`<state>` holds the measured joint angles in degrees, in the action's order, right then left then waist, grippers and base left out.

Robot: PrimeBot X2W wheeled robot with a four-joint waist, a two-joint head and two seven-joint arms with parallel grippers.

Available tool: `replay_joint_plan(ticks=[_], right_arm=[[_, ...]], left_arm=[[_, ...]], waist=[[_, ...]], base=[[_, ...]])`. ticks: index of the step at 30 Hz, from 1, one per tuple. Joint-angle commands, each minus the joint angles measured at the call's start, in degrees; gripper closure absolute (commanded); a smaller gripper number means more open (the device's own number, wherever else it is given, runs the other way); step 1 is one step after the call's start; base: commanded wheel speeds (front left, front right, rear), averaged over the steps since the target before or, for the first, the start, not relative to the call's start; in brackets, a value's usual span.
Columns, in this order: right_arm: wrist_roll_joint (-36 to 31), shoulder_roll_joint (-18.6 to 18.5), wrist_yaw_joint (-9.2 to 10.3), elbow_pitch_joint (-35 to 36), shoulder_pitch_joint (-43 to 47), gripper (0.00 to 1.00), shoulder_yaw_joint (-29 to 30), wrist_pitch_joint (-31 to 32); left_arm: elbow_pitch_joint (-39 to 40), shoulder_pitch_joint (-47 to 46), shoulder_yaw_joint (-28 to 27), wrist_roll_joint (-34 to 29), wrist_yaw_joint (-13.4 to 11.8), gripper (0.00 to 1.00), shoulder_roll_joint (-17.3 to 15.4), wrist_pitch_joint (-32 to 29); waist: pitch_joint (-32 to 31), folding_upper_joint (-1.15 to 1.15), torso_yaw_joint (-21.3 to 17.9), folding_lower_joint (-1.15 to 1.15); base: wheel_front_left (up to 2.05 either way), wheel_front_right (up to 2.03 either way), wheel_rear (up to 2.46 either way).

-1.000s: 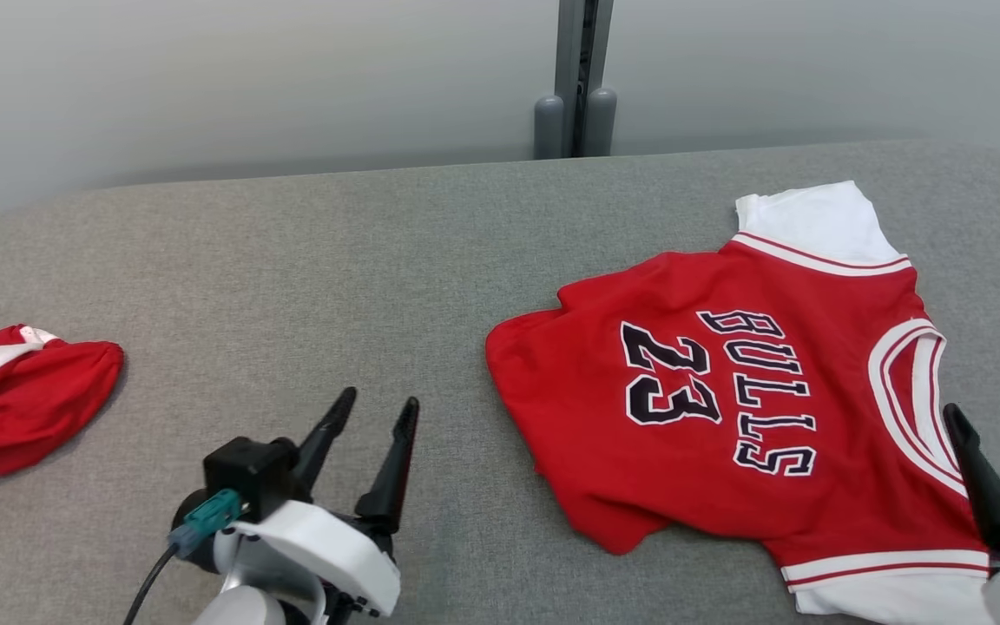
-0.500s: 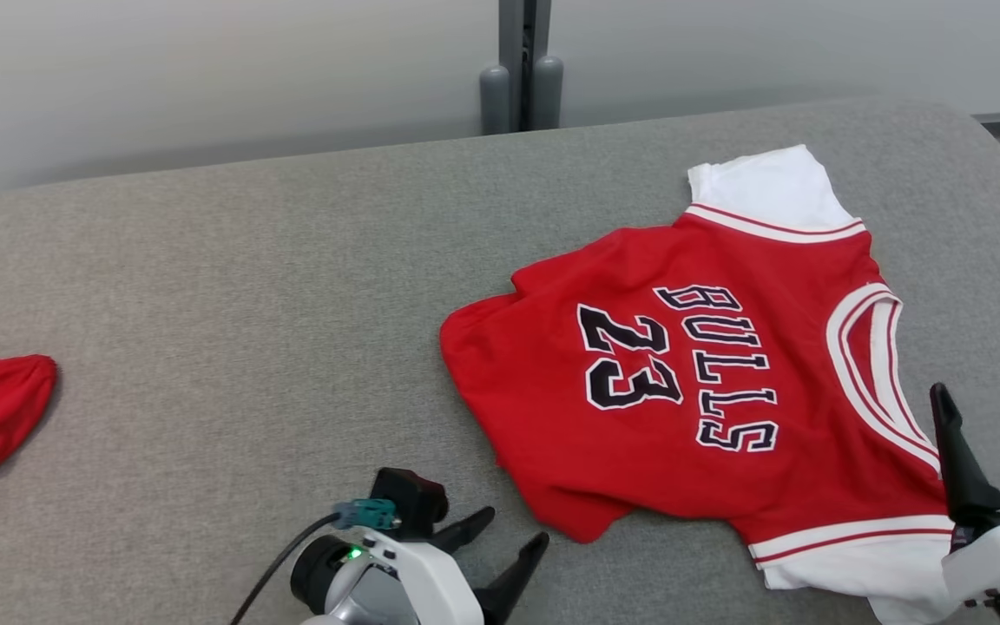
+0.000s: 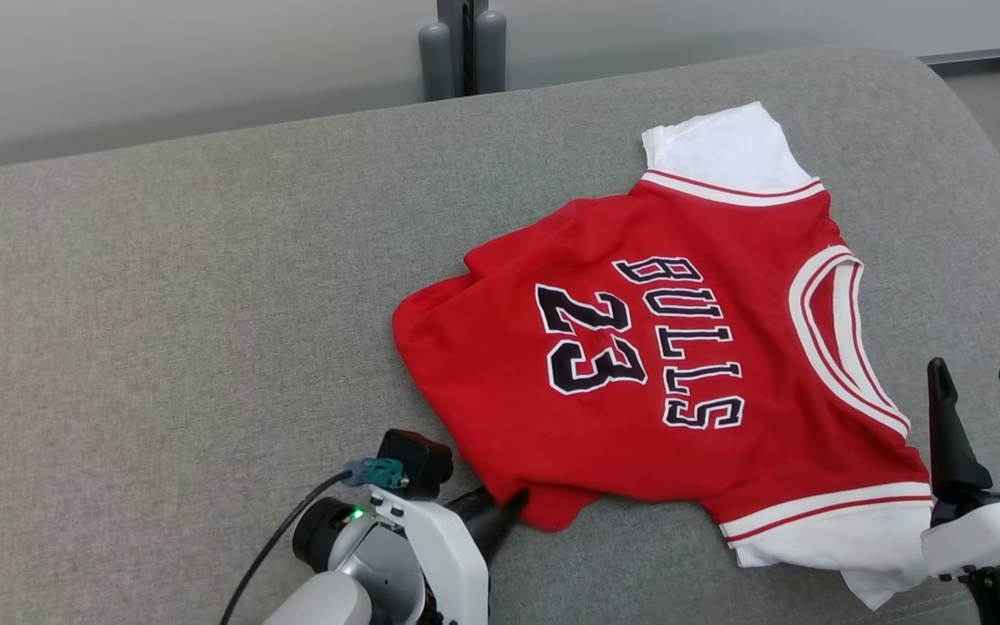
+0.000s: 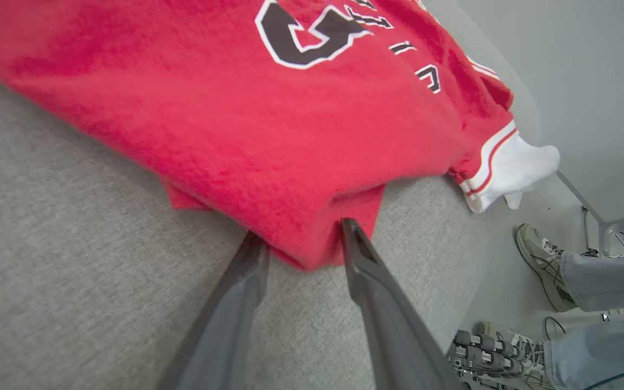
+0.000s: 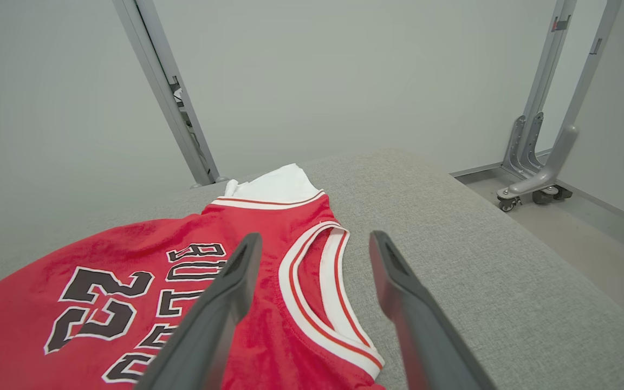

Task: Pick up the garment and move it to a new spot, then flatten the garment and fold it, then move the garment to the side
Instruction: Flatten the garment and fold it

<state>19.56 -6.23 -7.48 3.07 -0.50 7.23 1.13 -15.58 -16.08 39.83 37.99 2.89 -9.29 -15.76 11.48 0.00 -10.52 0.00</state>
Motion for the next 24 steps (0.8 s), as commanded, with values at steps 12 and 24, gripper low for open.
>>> replay_joint_plan(ticks=[12, 24], right_arm=[[-0.15, -0.33, -0.03, -1.58, 0.16, 0.0, 0.16, -0.27], [0.57, -1.11, -0.03, -1.74, 1.17, 0.0, -0.37, 2.01]], left_arm=[[10.74, -0.68, -6.19, 2.91, -3.4, 1.0, -7.16, -3.54], [21.23, 4.2, -11.44, 4.89, -8.25, 1.0, -17.53, -10.63]], waist=[[-0.74, 0.0, 2.0, 0.0], [-3.13, 0.0, 5.41, 0.0]], base=[[0.0, 0.0, 0.0], [0.0, 0.0, 0.0]])
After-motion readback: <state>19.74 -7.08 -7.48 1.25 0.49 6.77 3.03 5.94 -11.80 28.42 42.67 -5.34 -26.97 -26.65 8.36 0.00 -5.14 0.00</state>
